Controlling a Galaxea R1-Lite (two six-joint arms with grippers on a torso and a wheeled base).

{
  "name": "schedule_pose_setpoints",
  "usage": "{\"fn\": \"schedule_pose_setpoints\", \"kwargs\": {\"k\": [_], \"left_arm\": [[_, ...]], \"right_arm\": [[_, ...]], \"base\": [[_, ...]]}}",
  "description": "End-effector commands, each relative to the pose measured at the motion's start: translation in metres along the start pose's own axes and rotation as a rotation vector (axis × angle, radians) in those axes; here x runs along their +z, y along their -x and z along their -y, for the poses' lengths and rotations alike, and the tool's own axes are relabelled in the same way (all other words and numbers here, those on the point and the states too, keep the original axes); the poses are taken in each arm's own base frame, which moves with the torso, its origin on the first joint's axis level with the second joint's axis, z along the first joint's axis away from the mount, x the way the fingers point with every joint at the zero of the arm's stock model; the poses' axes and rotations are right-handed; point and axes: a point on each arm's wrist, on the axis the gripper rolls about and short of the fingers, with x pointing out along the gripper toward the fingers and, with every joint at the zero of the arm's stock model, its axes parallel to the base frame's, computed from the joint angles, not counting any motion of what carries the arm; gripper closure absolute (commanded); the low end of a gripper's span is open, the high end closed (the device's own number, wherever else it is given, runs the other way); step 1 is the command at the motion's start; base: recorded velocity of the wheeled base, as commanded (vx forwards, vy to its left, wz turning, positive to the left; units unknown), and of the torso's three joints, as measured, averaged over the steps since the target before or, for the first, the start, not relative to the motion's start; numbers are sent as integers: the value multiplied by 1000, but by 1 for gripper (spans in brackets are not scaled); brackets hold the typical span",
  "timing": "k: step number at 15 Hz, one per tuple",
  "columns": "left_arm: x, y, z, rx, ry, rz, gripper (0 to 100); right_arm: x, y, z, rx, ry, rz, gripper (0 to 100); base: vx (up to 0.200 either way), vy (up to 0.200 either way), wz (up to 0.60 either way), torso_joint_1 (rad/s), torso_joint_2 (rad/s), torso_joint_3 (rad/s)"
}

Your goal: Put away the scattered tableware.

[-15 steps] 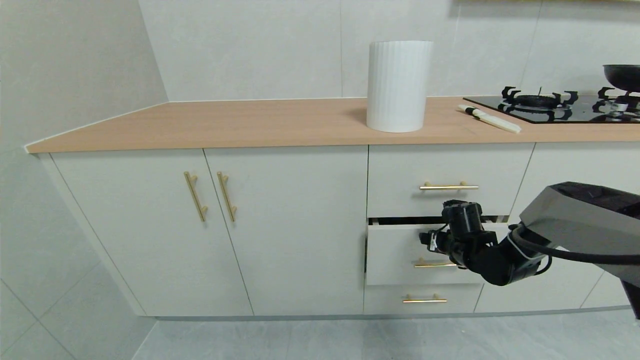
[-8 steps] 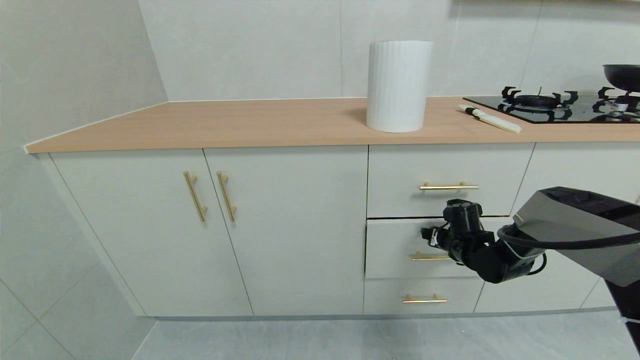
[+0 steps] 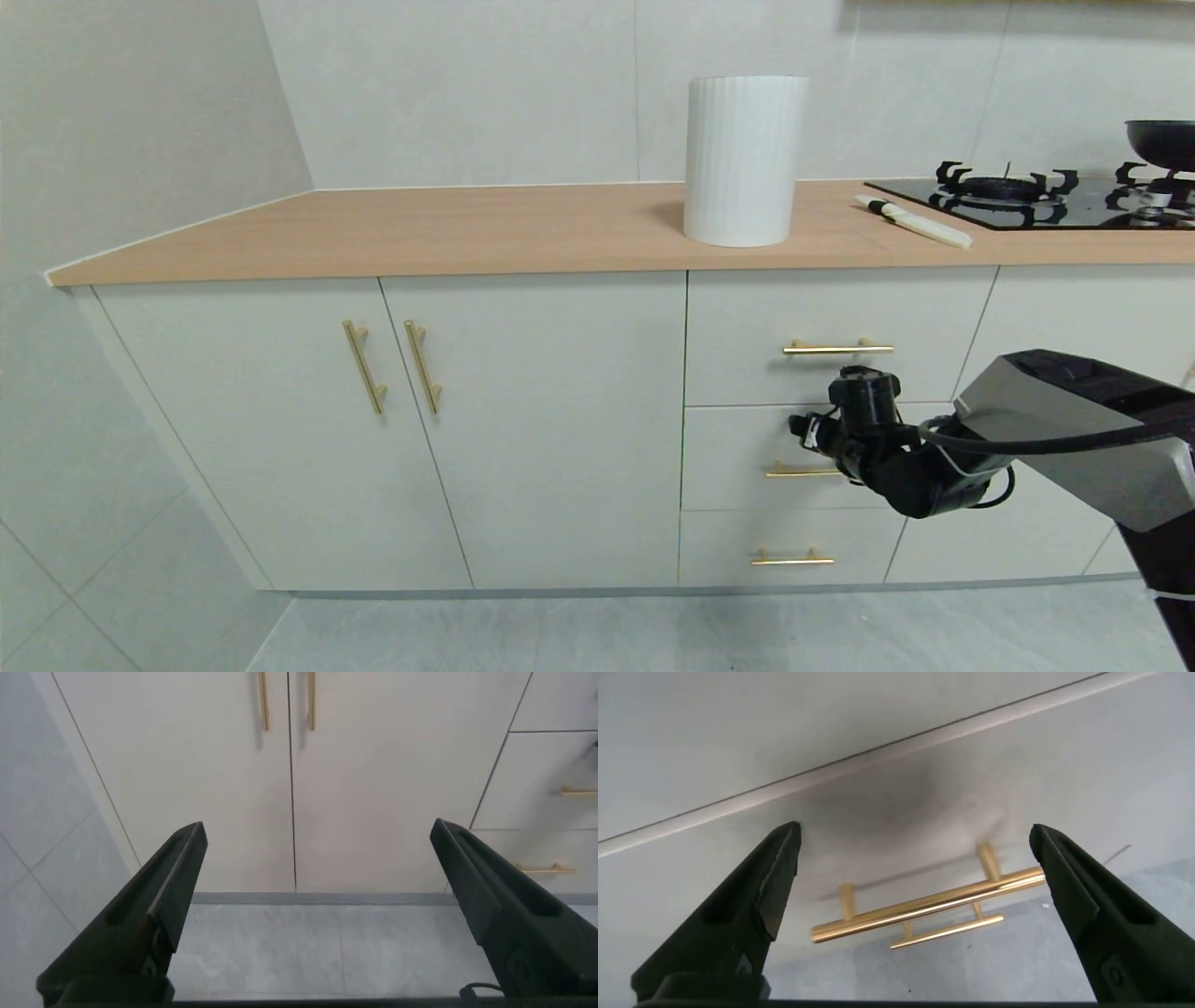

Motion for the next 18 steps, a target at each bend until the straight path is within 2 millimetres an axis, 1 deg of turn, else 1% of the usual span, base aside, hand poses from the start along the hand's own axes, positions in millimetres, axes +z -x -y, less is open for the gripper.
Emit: {"fn": "schedule_pose_setpoints", "kwargs": {"k": [1, 5, 6, 7, 8, 9, 10, 11, 13, 14, 15, 16, 17, 18], "left_arm": [[0, 0, 0, 1, 1, 0, 0], [0, 0, 0, 1, 1, 0, 0], [0, 0, 0, 1, 1, 0, 0], [0, 0, 0, 1, -1, 0, 0], [0, 0, 0, 1, -1, 0, 0], [0, 0, 0, 1, -1, 0, 0], [0, 0, 0, 1, 1, 0, 0], [0, 0, 0, 1, 1, 0, 0], [0, 0, 0, 1, 1, 0, 0], [0, 0, 0, 1, -1, 0, 0], [0, 0, 0, 1, 1, 0, 0], [0, 0, 0, 1, -1, 0, 0], [0, 0, 0, 1, 1, 0, 0], [0, 0, 0, 1, -1, 0, 0]], "right_arm": [[3, -1, 0, 0, -12, 15, 0], [9, 4, 1, -3, -14, 17, 0], [11, 13, 3, -6, -6, 7, 0], [18, 33, 7, 0, 2, -5, 0], [30, 60, 7, 28, 26, -5, 0], [42, 92, 8, 54, 73, 4, 0], [47, 111, 10, 66, 97, 12, 0], [65, 161, 17, 95, 129, 60, 0], [81, 220, 31, 113, 128, 147, 0], [87, 244, 38, 119, 128, 192, 0], [92, 280, 52, 94, 157, 274, 0], [94, 308, 67, 52, 194, 346, 0], [94, 328, 77, 33, 218, 398, 0], [93, 357, 89, 37, 235, 476, 0]], "base": [[0, 0, 0, 0, 0, 0], [0, 0, 0, 0, 0, 0], [0, 0, 0, 0, 0, 0], [0, 0, 0, 0, 0, 0], [0, 0, 0, 0, 0, 0], [0, 0, 0, 0, 0, 0], [0, 0, 0, 0, 0, 0], [0, 0, 0, 0, 0, 0], [0, 0, 0, 0, 0, 0], [0, 0, 0, 0, 0, 0], [0, 0, 0, 0, 0, 0], [0, 0, 0, 0, 0, 0], [0, 0, 0, 0, 0, 0], [0, 0, 0, 0, 0, 0]]}}
